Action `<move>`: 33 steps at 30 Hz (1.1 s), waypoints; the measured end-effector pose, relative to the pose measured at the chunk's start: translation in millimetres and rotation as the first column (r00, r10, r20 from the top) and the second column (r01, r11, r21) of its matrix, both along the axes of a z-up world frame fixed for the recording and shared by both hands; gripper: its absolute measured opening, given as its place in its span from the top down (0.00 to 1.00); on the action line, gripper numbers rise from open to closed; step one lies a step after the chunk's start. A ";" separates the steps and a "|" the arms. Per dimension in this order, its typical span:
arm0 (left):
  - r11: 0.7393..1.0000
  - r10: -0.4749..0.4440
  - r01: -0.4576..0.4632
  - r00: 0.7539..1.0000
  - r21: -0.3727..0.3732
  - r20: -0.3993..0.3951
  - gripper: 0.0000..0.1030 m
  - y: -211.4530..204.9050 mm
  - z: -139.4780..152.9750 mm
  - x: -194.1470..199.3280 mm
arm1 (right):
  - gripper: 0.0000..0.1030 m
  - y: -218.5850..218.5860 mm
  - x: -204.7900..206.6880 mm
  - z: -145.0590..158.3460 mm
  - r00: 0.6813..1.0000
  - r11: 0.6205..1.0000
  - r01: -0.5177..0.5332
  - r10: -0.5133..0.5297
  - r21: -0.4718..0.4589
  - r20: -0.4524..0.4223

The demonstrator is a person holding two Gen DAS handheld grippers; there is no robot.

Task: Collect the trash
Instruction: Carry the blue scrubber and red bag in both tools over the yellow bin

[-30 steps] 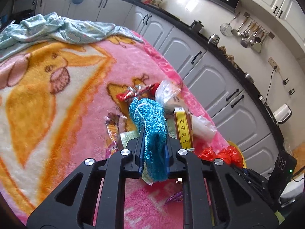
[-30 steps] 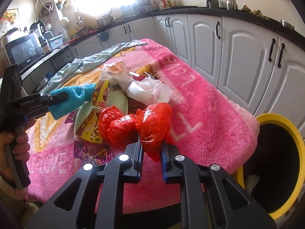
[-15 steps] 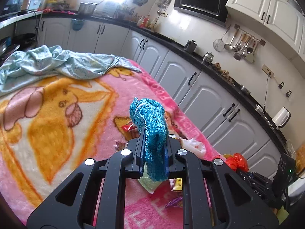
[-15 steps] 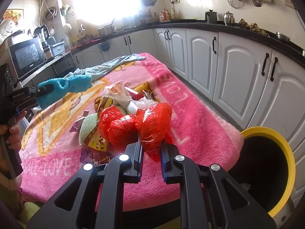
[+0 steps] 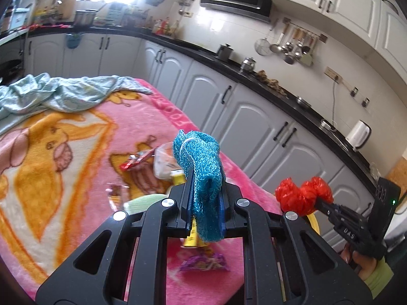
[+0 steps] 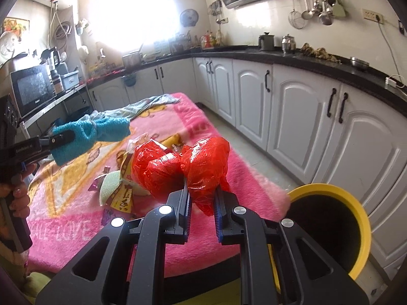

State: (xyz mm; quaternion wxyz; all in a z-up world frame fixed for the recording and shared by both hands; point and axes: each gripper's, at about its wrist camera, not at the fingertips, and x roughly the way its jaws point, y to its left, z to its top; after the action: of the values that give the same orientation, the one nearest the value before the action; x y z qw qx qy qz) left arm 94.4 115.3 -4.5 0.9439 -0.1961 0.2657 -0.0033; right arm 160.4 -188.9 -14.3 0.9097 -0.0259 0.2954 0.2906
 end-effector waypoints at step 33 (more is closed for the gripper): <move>0.937 -0.337 0.335 0.941 0.093 0.006 0.91 -158.6 9.6 52.5 | 0.86 -127.6 -9.4 18.5 0.951 0.956 0.290 -0.293 0.052 0.098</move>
State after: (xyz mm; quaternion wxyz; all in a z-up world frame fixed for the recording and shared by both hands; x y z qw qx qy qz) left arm 146.9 -43.3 5.1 0.9402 -0.1046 0.2847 -0.1547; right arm 151.0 -316.5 4.3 0.9573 0.0195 0.2423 0.1567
